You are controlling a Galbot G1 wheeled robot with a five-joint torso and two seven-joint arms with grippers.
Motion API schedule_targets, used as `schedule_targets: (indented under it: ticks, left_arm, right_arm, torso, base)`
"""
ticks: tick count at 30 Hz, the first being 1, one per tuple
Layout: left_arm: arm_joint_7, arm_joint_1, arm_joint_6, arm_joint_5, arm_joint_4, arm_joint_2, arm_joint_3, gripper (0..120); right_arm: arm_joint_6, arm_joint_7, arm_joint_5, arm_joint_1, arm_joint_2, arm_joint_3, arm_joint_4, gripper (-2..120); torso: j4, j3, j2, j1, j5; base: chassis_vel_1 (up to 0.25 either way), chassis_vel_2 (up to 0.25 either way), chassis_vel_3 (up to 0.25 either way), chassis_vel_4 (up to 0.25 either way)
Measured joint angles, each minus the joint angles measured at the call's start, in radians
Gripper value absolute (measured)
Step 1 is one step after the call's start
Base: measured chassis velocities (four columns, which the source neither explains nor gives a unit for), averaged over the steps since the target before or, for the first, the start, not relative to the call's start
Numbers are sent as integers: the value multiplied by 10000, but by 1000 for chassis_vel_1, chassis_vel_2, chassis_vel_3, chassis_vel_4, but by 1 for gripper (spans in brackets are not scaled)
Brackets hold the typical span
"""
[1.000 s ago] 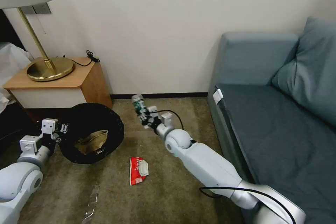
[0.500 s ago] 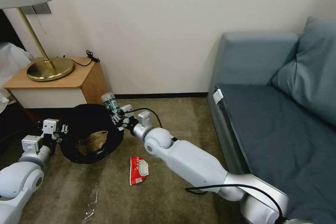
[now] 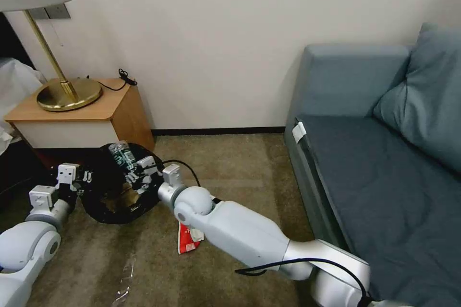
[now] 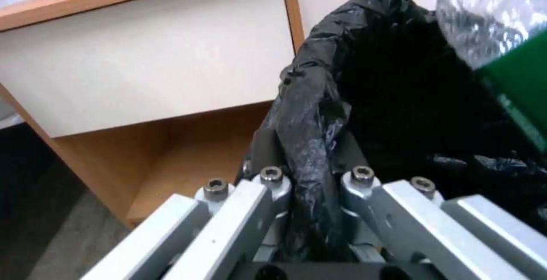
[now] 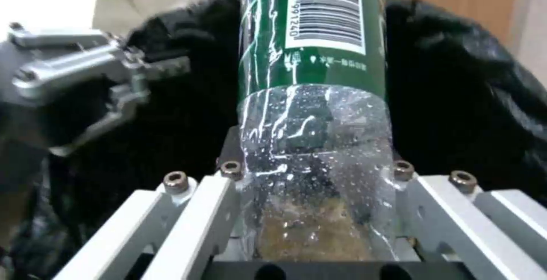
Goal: Pick up the trash bin, then pick up the garbage on the floor and place it into the trash bin.
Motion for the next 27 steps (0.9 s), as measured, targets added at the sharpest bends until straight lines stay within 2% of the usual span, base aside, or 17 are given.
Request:
schedule_targets:
  ticks: [1, 3, 4, 6, 7, 12, 13, 15, 18, 20, 27]
  left_arm:
    - [0, 0, 0, 0, 0, 0, 0, 4]
    - [10, 19, -27, 6, 0, -8, -43, 4]
    - [10, 19, -27, 6, 0, -8, -43, 4]
    - [19, 34, -41, 9, 2, -23, -60, 4]
    - [19, 34, -41, 9, 2, -23, -60, 4]
    - [34, 53, -55, 19, 8, -28, -73, 4]
    - [34, 53, -55, 19, 8, -28, -73, 4]
    - [38, 45, -56, 22, 15, -14, -78, 4]
    - [38, 36, -57, 24, 24, -6, -85, 4]
    - [38, 31, -60, 33, 47, -25, -135, 4]
    - [43, 43, -123, 175, 186, -36, -235, 4]
  right_arm:
    - [0, 0, 0, 0, 0, 0, 0, 26]
    - [-26, 153, 4, -51, 0, -49, -17, 36]
    - [-26, 153, 4, -51, 0, -49, -17, 36]
    - [-54, 187, -8, -68, -4, -62, -18, 48]
    - [-54, 187, -8, -68, -4, -62, -18, 48]
    - [-107, 195, -13, -99, -13, -36, 22, 68]
    - [-107, 195, -13, -99, -13, -36, 22, 68]
    - [-164, 204, -8, -114, -16, -28, 112, 82]
    - [-190, 241, 7, -117, -17, -25, 169, 86]
    - [-273, 391, 50, -116, -19, 41, 353, 98]
    - [-772, 1156, 45, -138, -298, 197, 639, 100]
  torso:
    - [0, 0, 0, 0, 0]
    - [-1, 0, 0, 0, 0]
    - [-1, 0, 0, 0, 0]
    - [0, 0, 0, 0, 0]
    - [0, 0, 0, 0, 0]
    - [-1, 0, 0, 0, 0]
    - [-1, 0, 0, 0, 0]
    - [0, 0, 0, 0, 0]
    - [0, 0, 0, 0, 1]
    - [0, 0, 0, 0, 0]
    - [2, 0, 0, 0, 1]
  base:
    - [0, 0, 0, 0]
    - [0, 0, 0, 0]
    - [0, 0, 0, 0]
    - [0, 0, 0, 0]
    - [0, 0, 0, 0]
    - [0, 0, 0, 0]
    - [0, 0, 0, 0]
    - [0, 0, 0, 0]
    - [0, 0, 0, 0]
    - [0, 0, 0, 0]
    - [0, 0, 0, 0]
